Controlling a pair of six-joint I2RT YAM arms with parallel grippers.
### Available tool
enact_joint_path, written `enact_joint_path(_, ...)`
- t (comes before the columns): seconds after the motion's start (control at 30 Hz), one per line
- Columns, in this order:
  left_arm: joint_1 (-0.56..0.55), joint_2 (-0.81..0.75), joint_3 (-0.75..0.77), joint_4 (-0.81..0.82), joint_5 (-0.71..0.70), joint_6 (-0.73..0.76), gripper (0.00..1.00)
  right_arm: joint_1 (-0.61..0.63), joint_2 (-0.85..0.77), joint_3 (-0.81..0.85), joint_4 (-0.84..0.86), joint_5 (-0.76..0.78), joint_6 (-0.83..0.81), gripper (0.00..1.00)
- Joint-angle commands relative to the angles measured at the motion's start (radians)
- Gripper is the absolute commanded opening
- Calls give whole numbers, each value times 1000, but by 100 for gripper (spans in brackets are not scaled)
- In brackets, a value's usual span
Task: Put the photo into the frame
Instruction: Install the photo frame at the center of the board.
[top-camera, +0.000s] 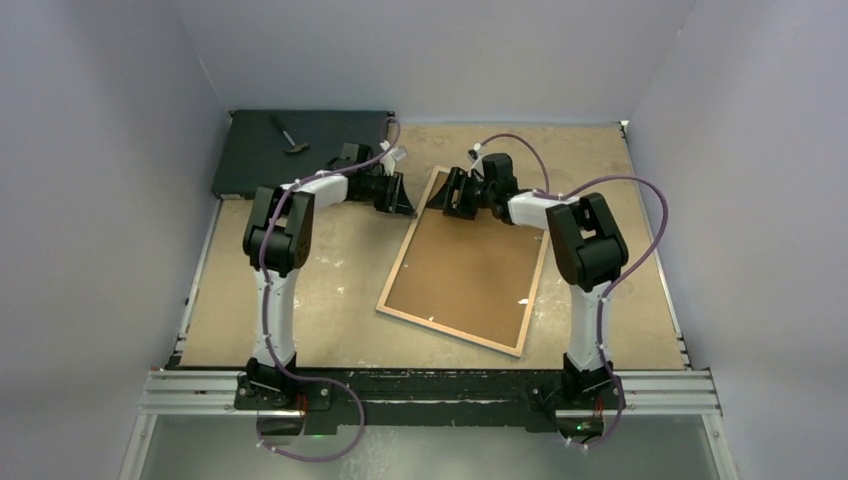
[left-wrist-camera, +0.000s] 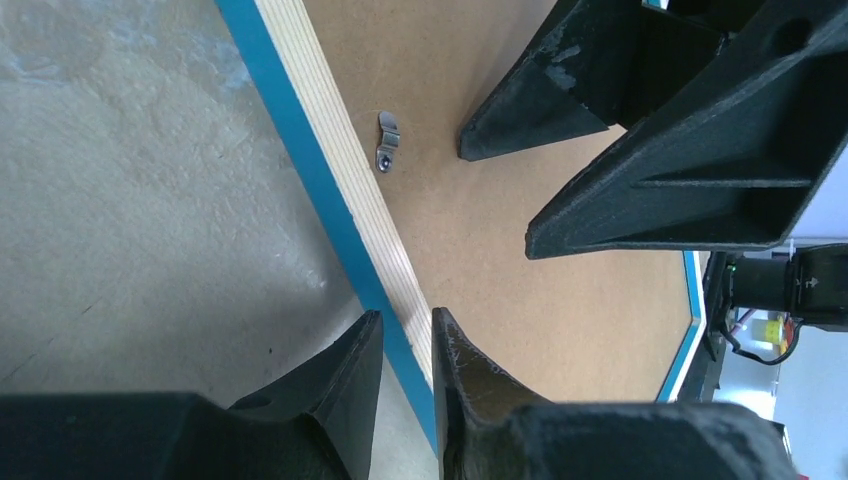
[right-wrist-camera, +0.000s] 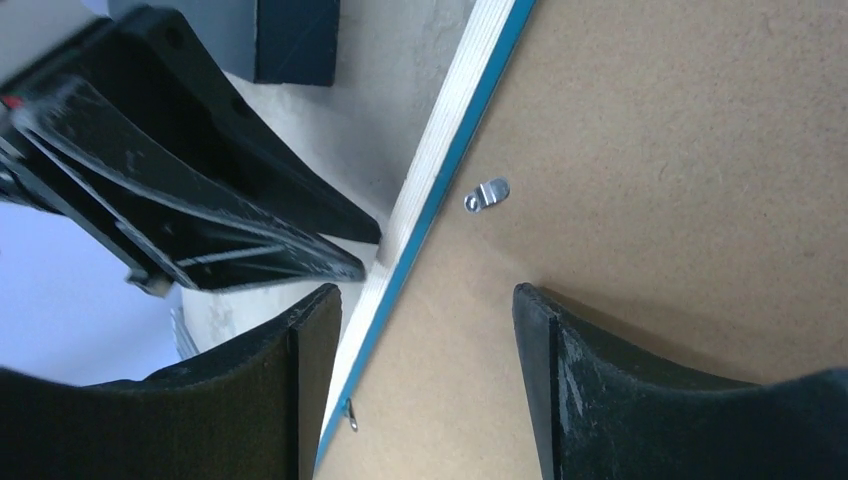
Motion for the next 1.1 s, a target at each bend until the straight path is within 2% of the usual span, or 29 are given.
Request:
enact_joint_path(0.0, -24, 11, 18, 73, 7, -44, 22, 2, 17, 53, 50, 17, 34, 66)
enact_joint_path(0.43, -33, 11, -54, 88, 2, -20, 7, 23, 82, 85, 83, 47, 81, 63)
enact_joint_path(1.07, -34, -6, -111, 96, 21, -1, 0, 67, 85, 80, 122, 178, 140, 57)
